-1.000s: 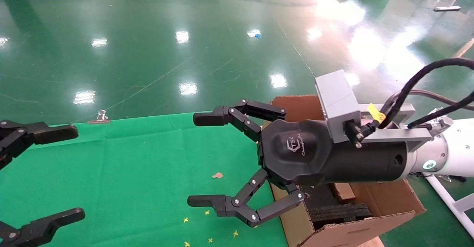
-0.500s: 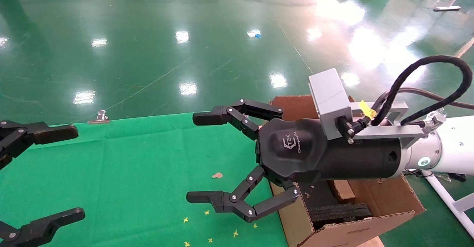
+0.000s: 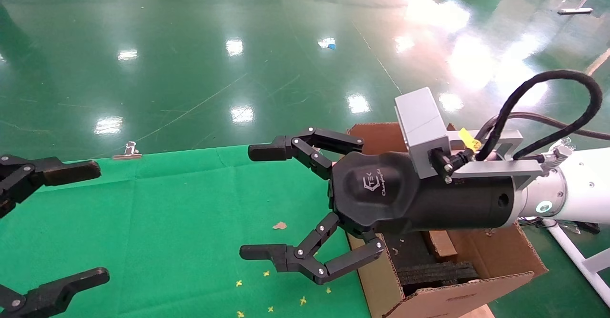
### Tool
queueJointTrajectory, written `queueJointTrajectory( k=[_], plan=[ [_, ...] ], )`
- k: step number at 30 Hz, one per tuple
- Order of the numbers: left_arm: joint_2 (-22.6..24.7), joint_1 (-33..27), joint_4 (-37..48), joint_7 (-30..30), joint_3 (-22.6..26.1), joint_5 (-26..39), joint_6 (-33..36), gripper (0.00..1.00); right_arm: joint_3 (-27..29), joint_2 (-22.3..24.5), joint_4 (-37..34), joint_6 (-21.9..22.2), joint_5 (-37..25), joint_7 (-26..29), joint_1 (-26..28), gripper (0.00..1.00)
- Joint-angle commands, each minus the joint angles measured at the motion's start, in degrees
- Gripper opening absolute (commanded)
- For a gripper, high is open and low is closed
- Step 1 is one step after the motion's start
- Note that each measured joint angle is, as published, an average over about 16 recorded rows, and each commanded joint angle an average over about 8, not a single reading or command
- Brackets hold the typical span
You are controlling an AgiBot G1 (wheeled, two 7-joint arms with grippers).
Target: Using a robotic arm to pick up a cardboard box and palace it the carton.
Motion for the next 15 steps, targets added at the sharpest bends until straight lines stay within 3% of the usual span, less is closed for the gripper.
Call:
queueJointTrajectory(
  k=[1, 15],
  plan=[
    [0.00, 0.00, 0.00, 0.00, 0.00, 0.00, 0.00, 1.00, -0.04, -0.01, -0.02, 0.01, -0.01, 0.01, 0.04, 1.00],
    [0.00, 0.00, 0.00, 0.00, 0.00, 0.01, 0.00, 1.00, -0.14, -0.05, -0.08, 0.04, -0.07, 0.06, 0.12, 1.00]
  ],
)
